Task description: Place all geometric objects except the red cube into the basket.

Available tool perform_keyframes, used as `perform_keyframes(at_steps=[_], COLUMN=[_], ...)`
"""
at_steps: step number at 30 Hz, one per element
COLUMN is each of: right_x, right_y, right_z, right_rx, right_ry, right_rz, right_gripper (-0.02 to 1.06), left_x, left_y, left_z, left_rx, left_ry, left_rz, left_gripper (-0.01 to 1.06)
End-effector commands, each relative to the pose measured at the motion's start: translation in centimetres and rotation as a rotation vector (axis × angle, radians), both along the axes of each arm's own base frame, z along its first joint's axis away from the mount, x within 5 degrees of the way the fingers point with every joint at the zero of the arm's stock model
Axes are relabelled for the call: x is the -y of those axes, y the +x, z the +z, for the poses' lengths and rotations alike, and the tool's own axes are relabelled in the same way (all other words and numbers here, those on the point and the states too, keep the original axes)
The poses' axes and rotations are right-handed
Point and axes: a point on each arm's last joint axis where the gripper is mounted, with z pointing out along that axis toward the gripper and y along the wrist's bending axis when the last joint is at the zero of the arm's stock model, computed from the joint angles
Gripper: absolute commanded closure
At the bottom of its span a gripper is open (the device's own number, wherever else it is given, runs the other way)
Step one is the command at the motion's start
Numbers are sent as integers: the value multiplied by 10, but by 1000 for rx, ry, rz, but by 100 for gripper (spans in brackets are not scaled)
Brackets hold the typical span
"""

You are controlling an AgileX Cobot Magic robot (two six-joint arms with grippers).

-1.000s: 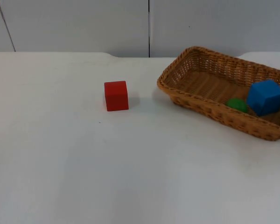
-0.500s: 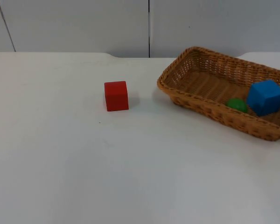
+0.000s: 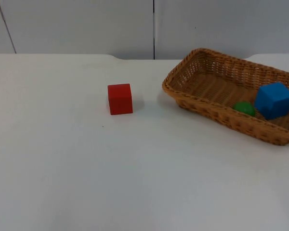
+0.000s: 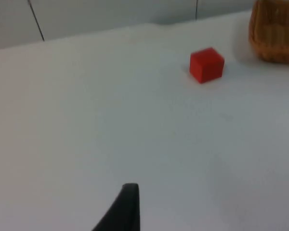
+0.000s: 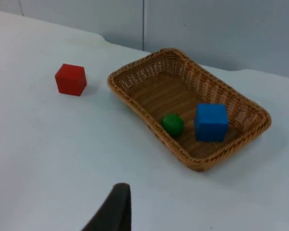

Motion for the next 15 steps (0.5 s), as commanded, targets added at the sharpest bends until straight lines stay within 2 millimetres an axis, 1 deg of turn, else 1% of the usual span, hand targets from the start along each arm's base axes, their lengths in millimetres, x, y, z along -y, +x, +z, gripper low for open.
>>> perform_keyframes(at_steps=[1, 2, 3, 4, 7, 15], right_x=[0, 1, 2, 2, 4, 4], right_y=[-8, -12, -16, -16, -28, -31], right_z=[-9, -14, -14, -14, -13, -16], right_rx=[1, 1, 26, 26, 99, 55], right_ry=[5, 5, 13, 13, 33, 24], right_rz=[15, 18, 19, 19, 22, 26], right_gripper=[1, 1, 1, 1, 1, 1], left_x=[2, 2, 2, 2, 2, 2], left_y=[1, 2, 2, 2, 2, 2], left_z=[-5, -6, -6, -6, -6, -6], left_rx=[-15, -15, -15, -15, -15, -16], left_ry=[-6, -8, -8, -8, -10, -10], left_rz=[-13, -14, -14, -14, -12, -12], left_gripper=[0, 0, 0, 0, 0, 0])
